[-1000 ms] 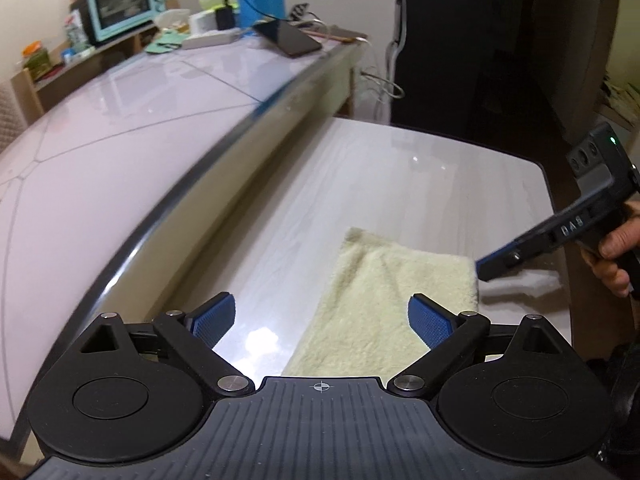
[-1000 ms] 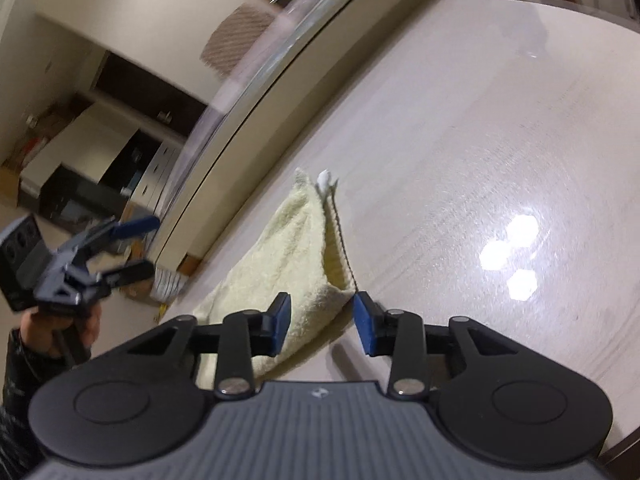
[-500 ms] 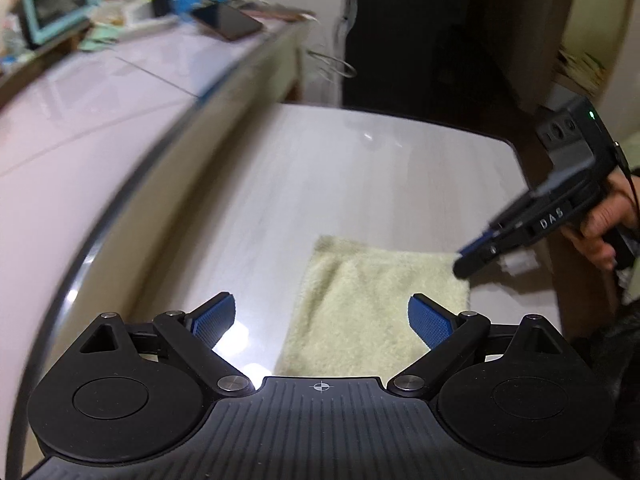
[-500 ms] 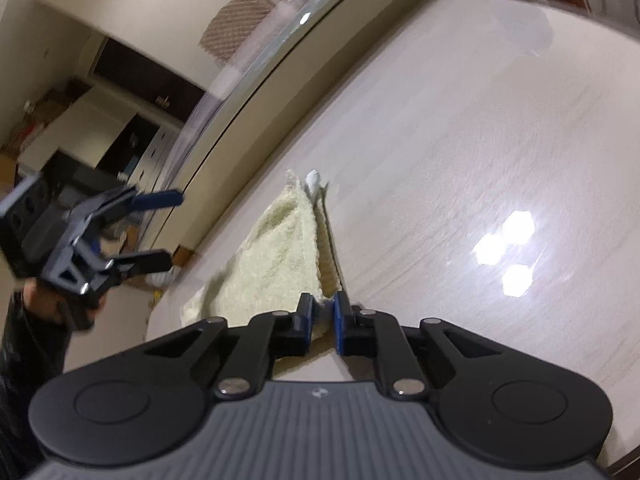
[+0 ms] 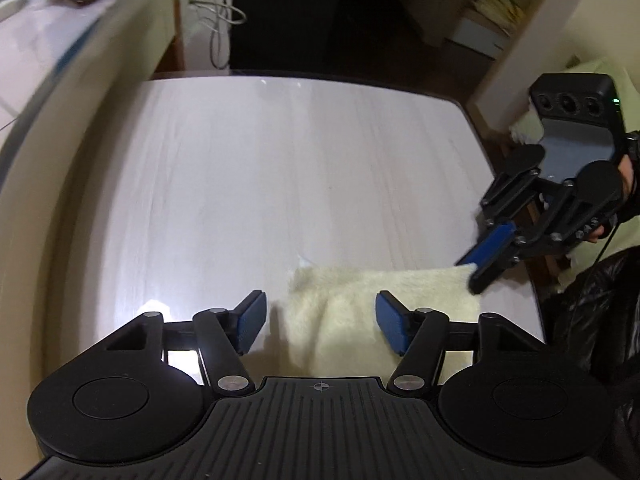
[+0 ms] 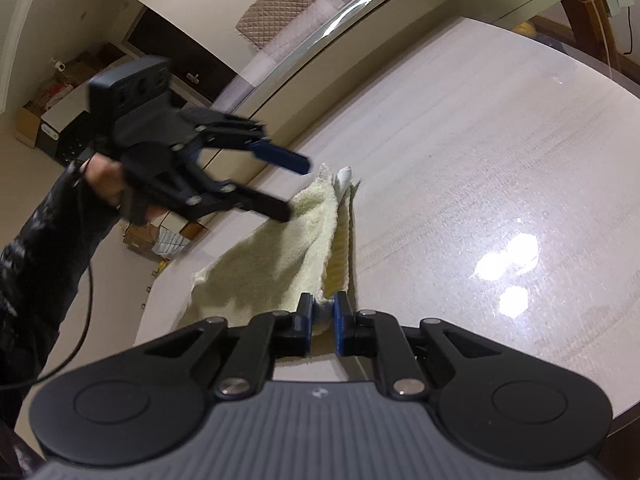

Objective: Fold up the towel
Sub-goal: 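Grasp the towel edge with the left tool beside the right tool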

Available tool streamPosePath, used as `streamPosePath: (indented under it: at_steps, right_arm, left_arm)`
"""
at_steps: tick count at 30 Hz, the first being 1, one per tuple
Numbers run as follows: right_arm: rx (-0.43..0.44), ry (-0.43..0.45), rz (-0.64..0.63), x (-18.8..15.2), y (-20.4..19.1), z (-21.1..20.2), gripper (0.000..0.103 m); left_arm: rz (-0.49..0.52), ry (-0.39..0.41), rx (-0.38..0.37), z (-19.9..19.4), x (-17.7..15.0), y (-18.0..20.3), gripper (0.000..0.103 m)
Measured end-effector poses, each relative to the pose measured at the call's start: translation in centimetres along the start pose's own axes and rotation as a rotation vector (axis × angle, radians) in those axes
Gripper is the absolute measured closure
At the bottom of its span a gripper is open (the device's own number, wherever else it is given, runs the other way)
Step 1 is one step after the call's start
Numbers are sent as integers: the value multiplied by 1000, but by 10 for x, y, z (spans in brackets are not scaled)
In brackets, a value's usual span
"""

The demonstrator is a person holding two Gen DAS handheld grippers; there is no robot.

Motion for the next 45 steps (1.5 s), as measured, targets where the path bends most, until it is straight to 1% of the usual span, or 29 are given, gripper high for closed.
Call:
streamPosePath:
  at_steps: [1,2,4,7,10,11,12,14,15,19,20,23,25,27,31,33,36,40,43,45]
  right_arm:
    - [3,0,2,1,-2,3,91]
    - [6,1,2,1,-2,4,91]
    - [7,-1,-1,3,-3,9,91]
    - [16,-3,6,1,2,3,91]
    - [20,-4,14,-2,5,-3,91]
    - [22,-3,15,-3,5,-5,91]
    - [23,-2,16,-6,8,-8,91]
    - [27,-1,15,-9,12,-14,91]
    - [27,-4,6,-9,12,-15,91]
    - [31,-8,-29,1,12,-14,93]
    - [32,-10,-43,4,12,-15,93]
    - [28,-33,-111,20,12,-15,93]
    - [21,-49,-157,31,13,-16,94]
    - [4,-67,-203,48,16,-15,94]
    - [-68,-70,-312,77,8,-12,94]
    - [-87,-73,-345,75,0,-11,94]
    - [-98,-84,-349,69,-5,-8,94]
    - [-107,-76,-310,53,-1,-10,94]
    - [-108,-49,-272,37,3,-15,94]
    - [-107,-40,-249,34,10,-20,94]
  left_arm:
    - [6,-9,-4,2,1,-2,51]
    - [13,-27,-11,5,3,-5,58]
    - [29,-49,-17,8,3,-8,63]
    - [36,-60,-34,8,5,-13,64]
    - [69,-76,-35,12,7,-9,64]
    - [77,-82,-37,12,6,-8,67]
    - [86,-89,-39,13,6,-7,87]
    - [124,-102,-26,13,2,-1,89]
    - [127,-101,-21,13,2,0,91]
    - [119,-68,11,9,-3,1,93]
    - [104,-29,29,3,-6,1,94]
    - [74,25,53,-5,-7,3,95]
    - [42,68,78,-19,-9,-1,95]
    - [12,115,125,-39,-15,-7,95]
    - [-28,168,148,-59,-28,-14,95]
    - [-33,160,149,-58,-34,-15,95]
    - [-45,153,143,-49,-42,-20,94]
    - [-34,162,133,-41,-31,-27,94]
    - [-12,153,129,-32,-22,-28,93]
    - [1,139,124,-22,-12,-30,93]
Point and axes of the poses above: each gripper's, at about its wrist camera, not at the fingertips, and z roughly the way its jaws point, y to its right, x to its top, the point moved 4 cm from there along z, roughly the way its jaws point, and after that the axes turned 7 degrees about -z, right-handed, at the moved point
